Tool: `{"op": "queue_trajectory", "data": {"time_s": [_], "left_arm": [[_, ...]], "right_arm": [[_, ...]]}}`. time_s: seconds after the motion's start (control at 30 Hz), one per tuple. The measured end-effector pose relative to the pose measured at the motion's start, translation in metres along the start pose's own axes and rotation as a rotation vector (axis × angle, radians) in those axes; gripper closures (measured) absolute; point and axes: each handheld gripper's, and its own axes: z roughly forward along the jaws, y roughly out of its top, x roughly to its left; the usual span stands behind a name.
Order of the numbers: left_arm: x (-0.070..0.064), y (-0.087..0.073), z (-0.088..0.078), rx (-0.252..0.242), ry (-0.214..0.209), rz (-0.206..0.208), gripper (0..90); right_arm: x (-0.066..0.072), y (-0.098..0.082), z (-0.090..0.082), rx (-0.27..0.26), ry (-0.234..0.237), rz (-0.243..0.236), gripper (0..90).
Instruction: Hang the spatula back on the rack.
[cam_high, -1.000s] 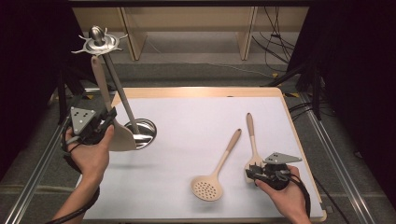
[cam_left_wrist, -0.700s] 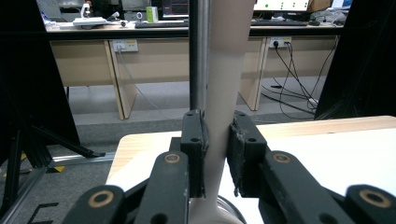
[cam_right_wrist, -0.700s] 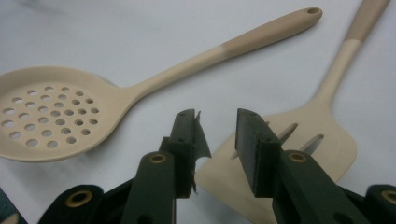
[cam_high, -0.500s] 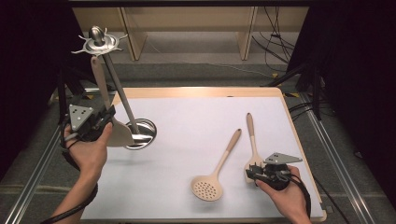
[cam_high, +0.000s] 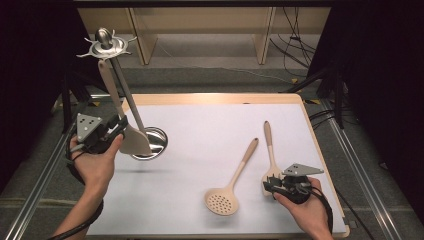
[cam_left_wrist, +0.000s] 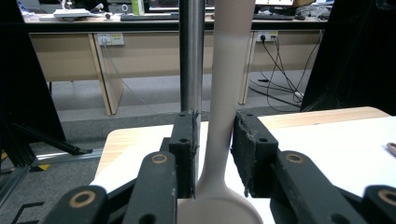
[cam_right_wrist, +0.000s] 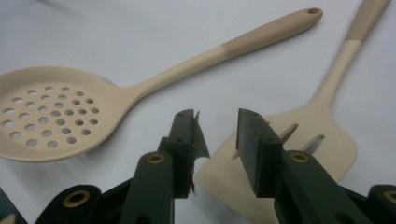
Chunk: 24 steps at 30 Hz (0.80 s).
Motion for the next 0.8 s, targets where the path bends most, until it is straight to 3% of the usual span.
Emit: {"op": "queue_trajectory", "data": {"time_s": [0.17,0.47,0.6,0.63,0.8], "left_arm": [[-0.001,0.000,-0.009,-0.009,-0.025,0.003,67.2],[-0.004,0.008,-0.033,-0.020,-0.097,0.014,82.8],[-0.004,0.008,-0.036,-0.023,-0.119,0.011,85.0],[-0.005,0.008,-0.036,-0.020,-0.121,0.009,84.8],[-0.005,0.012,-0.036,-0.037,-0.126,0.005,85.4]], "right_arm": [[0.000,0.000,0.000,-0.003,0.011,0.008,67.5],[-0.002,0.000,-0.001,-0.017,0.009,0.009,69.6],[-0.003,-0.001,-0.001,-0.021,-0.002,0.015,69.8],[-0.002,-0.002,-0.001,-0.021,0.008,0.045,69.8],[-0.006,-0.002,-0.001,-0.016,0.003,0.023,69.7]]}}
